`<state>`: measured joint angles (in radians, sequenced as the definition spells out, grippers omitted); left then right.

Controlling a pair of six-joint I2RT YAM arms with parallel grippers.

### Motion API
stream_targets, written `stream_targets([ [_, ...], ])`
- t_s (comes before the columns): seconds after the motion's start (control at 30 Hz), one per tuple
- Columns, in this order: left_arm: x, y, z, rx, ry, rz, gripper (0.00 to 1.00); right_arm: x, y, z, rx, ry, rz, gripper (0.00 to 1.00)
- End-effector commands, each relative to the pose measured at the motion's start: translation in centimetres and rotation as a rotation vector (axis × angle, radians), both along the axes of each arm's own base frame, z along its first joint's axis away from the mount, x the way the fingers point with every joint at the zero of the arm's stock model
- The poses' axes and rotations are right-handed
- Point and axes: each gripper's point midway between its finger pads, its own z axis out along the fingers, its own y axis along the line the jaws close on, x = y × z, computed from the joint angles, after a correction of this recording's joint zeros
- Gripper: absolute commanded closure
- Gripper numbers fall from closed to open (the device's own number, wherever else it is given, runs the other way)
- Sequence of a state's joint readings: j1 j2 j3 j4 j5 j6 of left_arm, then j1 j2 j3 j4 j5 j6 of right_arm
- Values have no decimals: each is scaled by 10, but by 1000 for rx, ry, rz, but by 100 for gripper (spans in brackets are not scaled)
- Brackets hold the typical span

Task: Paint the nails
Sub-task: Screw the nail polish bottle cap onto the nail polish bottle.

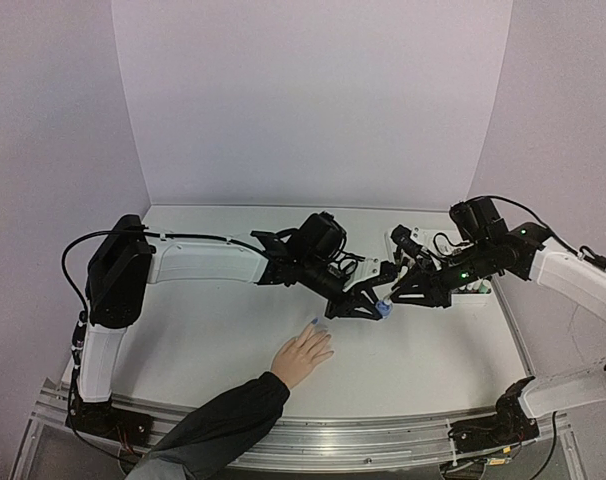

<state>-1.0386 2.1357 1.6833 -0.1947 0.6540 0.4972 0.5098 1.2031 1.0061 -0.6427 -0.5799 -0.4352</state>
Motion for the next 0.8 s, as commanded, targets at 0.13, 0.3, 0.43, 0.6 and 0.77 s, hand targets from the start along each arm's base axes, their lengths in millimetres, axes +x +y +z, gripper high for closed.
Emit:
stream_targets([
  [0.13, 11, -9, 19, -44, -34, 20, 100, 8, 9, 10, 1, 12, -28, 87],
  [0.3, 18, -12, 23, -55, -61, 46, 100, 13, 18, 7, -46, 37, -90, 92],
  [0.43, 24, -14, 29, -71, -59, 79, 100, 12, 15, 2, -81, 38, -147, 94],
  [0.6, 27, -15, 31, -77, -34, 108, 100, 13, 8, 0, -98, 38, -215, 96],
  [0.77, 36, -21, 37, -100, -54, 145, 100, 23, 10, -7, -128, 98, -353, 97],
])
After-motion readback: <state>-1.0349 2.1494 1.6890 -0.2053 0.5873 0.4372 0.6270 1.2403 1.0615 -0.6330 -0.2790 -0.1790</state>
